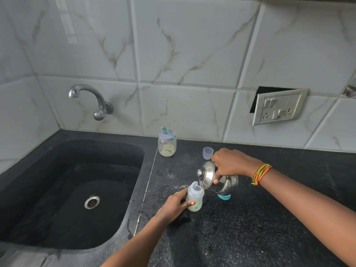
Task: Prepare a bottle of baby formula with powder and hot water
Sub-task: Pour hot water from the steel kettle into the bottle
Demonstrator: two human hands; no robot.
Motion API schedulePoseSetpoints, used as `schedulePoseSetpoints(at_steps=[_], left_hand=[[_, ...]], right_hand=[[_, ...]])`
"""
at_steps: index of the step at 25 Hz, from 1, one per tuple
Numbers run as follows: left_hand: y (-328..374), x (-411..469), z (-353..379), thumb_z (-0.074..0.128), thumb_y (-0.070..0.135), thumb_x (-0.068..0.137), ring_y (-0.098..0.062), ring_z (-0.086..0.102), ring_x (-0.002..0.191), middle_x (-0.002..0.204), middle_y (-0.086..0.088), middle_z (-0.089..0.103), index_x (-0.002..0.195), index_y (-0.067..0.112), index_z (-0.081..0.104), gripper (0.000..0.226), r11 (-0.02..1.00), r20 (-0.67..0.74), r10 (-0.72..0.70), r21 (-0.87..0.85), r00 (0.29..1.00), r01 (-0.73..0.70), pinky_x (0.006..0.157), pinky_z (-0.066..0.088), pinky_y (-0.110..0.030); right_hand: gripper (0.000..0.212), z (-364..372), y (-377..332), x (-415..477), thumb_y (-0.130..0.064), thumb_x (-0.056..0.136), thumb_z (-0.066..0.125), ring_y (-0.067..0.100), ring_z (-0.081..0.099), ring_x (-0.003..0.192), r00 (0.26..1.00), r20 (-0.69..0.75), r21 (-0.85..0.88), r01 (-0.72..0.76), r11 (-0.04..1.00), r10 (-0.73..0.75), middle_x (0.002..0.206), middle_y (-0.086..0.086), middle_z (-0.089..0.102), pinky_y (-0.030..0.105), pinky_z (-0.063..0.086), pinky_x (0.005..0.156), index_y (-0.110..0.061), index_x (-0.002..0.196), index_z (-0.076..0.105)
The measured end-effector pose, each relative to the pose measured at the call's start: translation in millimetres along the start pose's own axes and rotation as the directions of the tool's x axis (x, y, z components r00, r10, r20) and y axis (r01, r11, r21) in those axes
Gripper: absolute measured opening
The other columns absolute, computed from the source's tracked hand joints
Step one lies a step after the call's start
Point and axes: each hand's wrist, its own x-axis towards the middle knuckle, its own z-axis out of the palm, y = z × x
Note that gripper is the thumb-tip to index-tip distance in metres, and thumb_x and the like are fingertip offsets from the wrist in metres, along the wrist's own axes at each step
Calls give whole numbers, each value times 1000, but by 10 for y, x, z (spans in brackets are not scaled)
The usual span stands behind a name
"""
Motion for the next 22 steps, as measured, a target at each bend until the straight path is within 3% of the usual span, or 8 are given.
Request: schedulePoseSetpoints(at_steps=[5, 12, 16, 18, 22], left_hand=[[-33, -38, 28, 55, 31, 92, 1, 45, 123, 132, 17, 48, 142, 29, 34, 54, 1000, -5, 12, 12, 1000, -12, 105, 37, -21], [-49, -66, 36, 45, 36, 96, -1, 41, 127, 141, 11, 45, 142, 25, 35, 48, 997, -24, 45, 70, 999, -43, 103, 33, -17], [-41, -104, 37, 41, 35, 97, 1, 41, 126, 138, 15, 46, 140, 26, 38, 44, 999, -29, 42, 31, 999, -42, 102, 33, -17], [-57, -118, 45, 48, 36, 95, 0, 46, 124, 135, 13, 50, 139, 27, 39, 46, 1000, -28, 18, 19, 999, -17, 104, 37, -21], [-73, -98, 79, 74, 33, 76, 0, 55, 114, 128, 9, 59, 138, 29, 38, 71, 999, -62, -41, 14, 997, 42, 103, 44, -29]], right_hand=[[43, -3, -30, 3, -48, 72, 74, 16, 48, 70, 1000, 6, -10, 11, 1000, -11, 69, -8, 33, 27, 39, 58, -13, 79, 49], [40, -12, -56, -11, -45, 72, 75, 18, 51, 71, 1000, 2, 0, 15, 1000, -15, 69, -8, 34, 26, 37, 55, -10, 84, 59], [43, -15, -63, -25, -45, 70, 76, 17, 49, 68, 1000, 29, -9, 6, 1000, -6, 68, -7, 35, 27, 38, 56, -17, 64, 44], [45, -16, -68, -32, -45, 69, 77, 19, 51, 68, 999, 39, -11, -1, 1000, 2, 67, -7, 35, 29, 41, 57, -18, 60, 42], [41, -31, -82, -53, -44, 69, 77, 26, 61, 77, 999, 33, -12, 5, 1000, -5, 68, -6, 35, 35, 46, 63, -9, 79, 59]])
